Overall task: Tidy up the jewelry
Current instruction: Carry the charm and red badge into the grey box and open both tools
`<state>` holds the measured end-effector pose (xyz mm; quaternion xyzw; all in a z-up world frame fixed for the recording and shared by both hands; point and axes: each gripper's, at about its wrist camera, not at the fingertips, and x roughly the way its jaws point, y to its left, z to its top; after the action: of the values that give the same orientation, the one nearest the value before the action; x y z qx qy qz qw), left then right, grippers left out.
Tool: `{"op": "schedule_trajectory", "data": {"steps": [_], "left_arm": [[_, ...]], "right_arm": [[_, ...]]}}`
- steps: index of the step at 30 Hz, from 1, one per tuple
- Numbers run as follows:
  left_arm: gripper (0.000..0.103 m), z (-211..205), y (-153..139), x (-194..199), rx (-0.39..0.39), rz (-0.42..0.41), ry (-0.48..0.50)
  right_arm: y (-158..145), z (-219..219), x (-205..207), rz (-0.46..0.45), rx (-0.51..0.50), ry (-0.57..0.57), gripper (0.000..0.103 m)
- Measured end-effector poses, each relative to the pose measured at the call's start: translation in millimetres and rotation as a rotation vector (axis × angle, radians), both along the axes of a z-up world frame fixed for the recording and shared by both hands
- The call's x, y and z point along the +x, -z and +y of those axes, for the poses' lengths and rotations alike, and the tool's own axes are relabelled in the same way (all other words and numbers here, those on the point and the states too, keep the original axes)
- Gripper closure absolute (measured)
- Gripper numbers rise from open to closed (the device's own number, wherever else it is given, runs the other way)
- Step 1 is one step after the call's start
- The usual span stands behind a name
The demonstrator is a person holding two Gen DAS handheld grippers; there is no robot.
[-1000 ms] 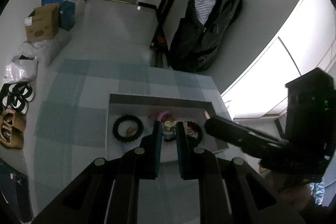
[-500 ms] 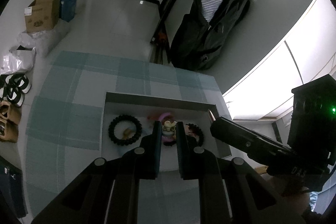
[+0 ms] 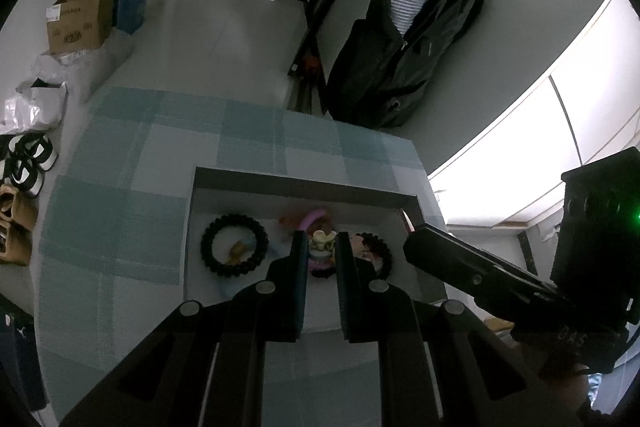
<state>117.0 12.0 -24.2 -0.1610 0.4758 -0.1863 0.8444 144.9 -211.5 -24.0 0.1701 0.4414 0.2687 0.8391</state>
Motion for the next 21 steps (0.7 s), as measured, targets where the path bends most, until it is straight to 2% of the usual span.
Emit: {"op": "schedule_trajectory", "data": {"steps": [3, 6, 9, 10, 11, 12, 16, 21], "left_arm": [[0.094, -0.2, 1.3, 1.0, -0.015, 0.002, 0.003], [0.094, 3.0, 6.1, 4.0, -0.107, 0.024, 0.026], [0.093, 5.9, 12.2, 8.4, -0.137, 0.064, 0.014], [0.087, 6.7, 14.2, 9.7, -0.147, 0.081, 0.011], [0.075, 7.7, 15.9, 10.0, -0.157, 0.095, 0.004], [0.068, 9.5, 16.7, 9.7, -0.164, 0.102, -0.008], [0.050, 14.0, 9.0, 4.2, -0.211, 0.071, -0.017], [0.049, 13.5, -6.0, -5.3, -0.186, 0.024, -0.019]], "right_arm": [[3.0, 0.2, 2.2, 0.007, -0.012, 0.008, 0.061], [7.2, -1.6, 4.7, 0.021, -0.014, 0.028, 0.061], [10.8, -6.1, 7.4, 0.043, -0.008, 0.049, 0.059], [10.7, -7.8, 7.4, 0.042, -0.011, 0.061, 0.059], [10.5, -10.4, 7.4, 0.041, -0.005, 0.070, 0.058], [10.6, -12.1, 7.4, 0.044, 0.003, 0.071, 0.056], [7.5, -18.9, 4.0, 0.038, 0.019, 0.082, 0.051], [-0.7, -23.4, -4.1, 0.011, 0.019, 0.090, 0.049]]}}
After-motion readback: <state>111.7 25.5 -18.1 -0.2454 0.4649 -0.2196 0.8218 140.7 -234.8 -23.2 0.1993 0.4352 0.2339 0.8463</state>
